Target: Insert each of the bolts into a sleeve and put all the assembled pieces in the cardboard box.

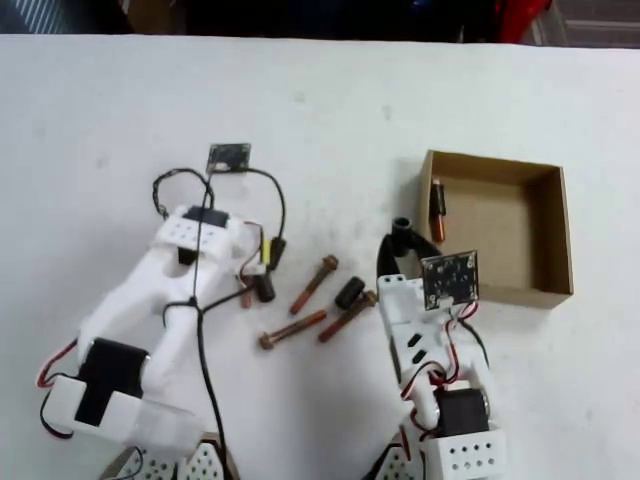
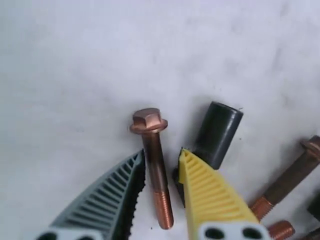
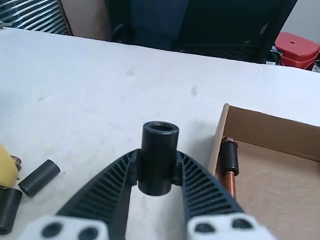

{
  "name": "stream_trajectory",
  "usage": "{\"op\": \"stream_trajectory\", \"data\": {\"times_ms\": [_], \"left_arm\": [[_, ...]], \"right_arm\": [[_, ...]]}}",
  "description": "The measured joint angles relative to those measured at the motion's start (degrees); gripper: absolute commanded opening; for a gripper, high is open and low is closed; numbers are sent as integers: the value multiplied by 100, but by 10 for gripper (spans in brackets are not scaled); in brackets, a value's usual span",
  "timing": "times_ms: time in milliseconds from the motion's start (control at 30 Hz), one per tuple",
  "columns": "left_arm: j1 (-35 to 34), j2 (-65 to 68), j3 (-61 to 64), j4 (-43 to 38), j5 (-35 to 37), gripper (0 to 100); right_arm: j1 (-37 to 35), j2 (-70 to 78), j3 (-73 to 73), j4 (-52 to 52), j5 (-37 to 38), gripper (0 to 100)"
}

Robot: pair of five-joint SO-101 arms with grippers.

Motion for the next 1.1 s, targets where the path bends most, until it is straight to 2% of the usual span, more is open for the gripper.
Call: {"op": "stream_trajectory", "data": {"times_ms": [433, 500, 600, 733, 867, 1100], "left_arm": [[-70, 615, -141, -316, 0, 142], [-70, 624, -149, -316, 0, 116], [-70, 624, -158, -316, 0, 15], [-62, 633, -202, -404, 0, 57], [-62, 633, -202, -457, 9, 23], [-62, 633, -202, -457, 9, 24]], "right_arm": [[0, 0, 0, 0, 0, 17], [0, 0, 0, 0, 0, 17], [0, 0, 0, 0, 0, 17], [0, 0, 0, 0, 0, 17], [0, 0, 0, 0, 0, 17], [0, 0, 0, 0, 0, 17]]}}
